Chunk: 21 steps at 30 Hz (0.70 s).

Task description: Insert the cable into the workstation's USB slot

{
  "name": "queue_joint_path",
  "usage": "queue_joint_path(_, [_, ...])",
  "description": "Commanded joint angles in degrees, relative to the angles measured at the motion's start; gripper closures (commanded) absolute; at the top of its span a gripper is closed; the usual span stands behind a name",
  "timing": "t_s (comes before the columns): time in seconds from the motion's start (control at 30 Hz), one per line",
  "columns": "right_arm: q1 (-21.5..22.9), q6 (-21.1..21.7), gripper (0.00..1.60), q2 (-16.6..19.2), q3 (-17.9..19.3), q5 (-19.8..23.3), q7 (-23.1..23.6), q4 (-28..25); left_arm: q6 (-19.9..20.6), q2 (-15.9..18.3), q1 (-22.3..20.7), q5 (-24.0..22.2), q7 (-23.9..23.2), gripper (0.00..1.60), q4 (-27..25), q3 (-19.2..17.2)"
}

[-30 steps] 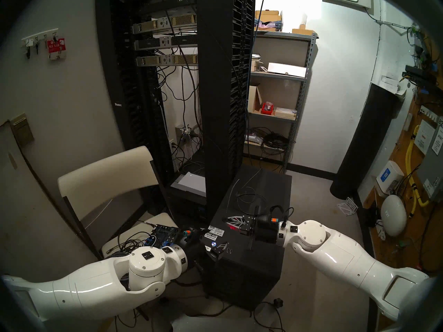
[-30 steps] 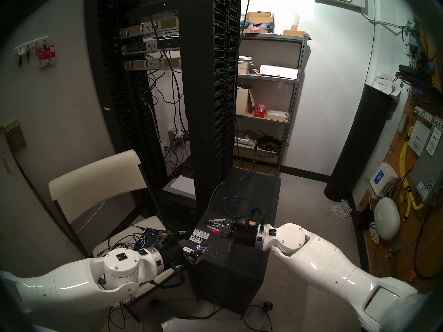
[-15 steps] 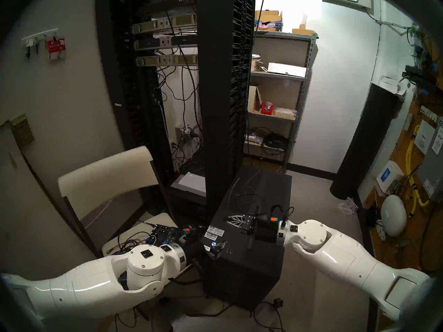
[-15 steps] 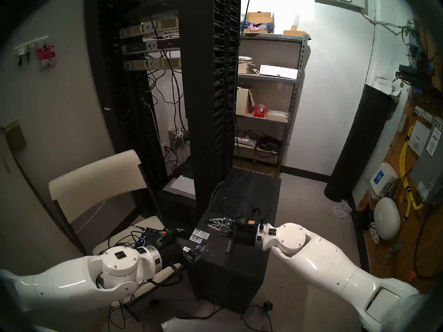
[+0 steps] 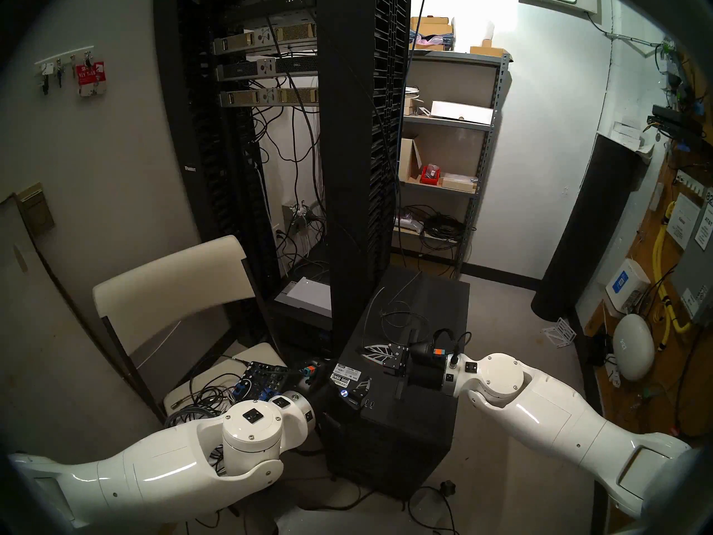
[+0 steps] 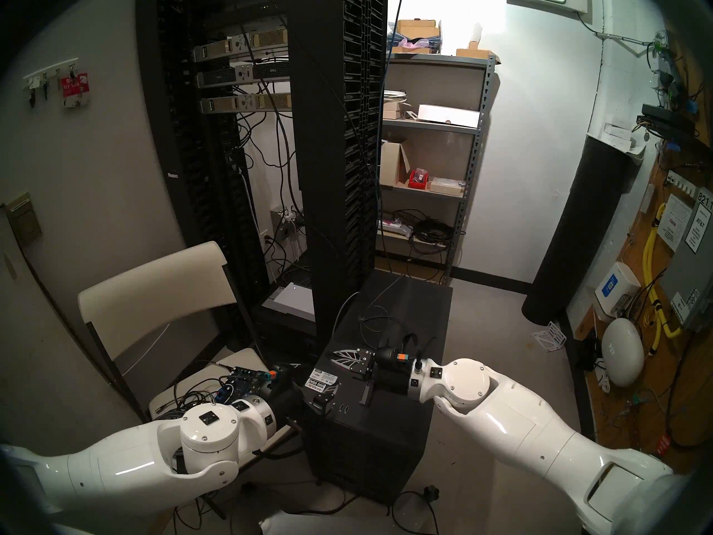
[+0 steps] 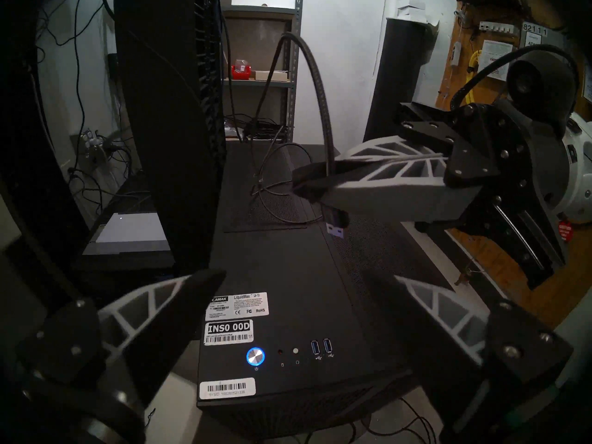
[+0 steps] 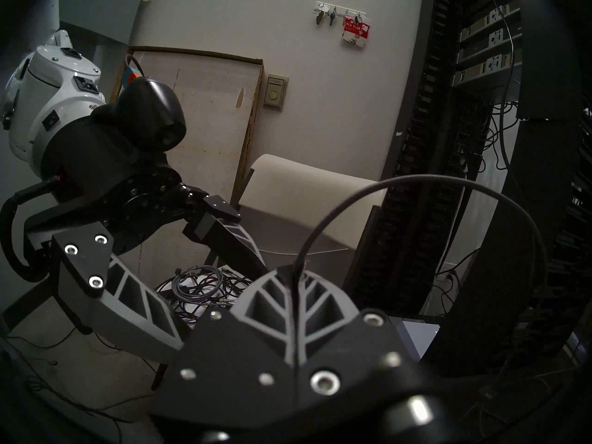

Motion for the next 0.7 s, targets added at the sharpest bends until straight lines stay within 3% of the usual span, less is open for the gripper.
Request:
queue_joint_path(0.0, [0.2, -0.4, 1.60, -0.1, 0.4, 0.4, 0.0, -1.4, -1.2, -3.4, -0.4, 2.7, 3.7, 0.00, -0.1, 0.5])
queue_joint_path(0.37, [0.4, -0.5, 1.60, -0.2, 0.3, 0.6, 0.4, -1.1, -3.3, -4.9, 0.3, 3.3, 6.8, 0.00, 0.8, 0.7])
queue_joint_path(0.67, [0.7, -0.4, 1.60, -1.0, 0.3, 0.3, 0.5, -0.8, -3.4, -4.9, 0.2, 1.2, 5.4, 0.00, 0.9, 0.8])
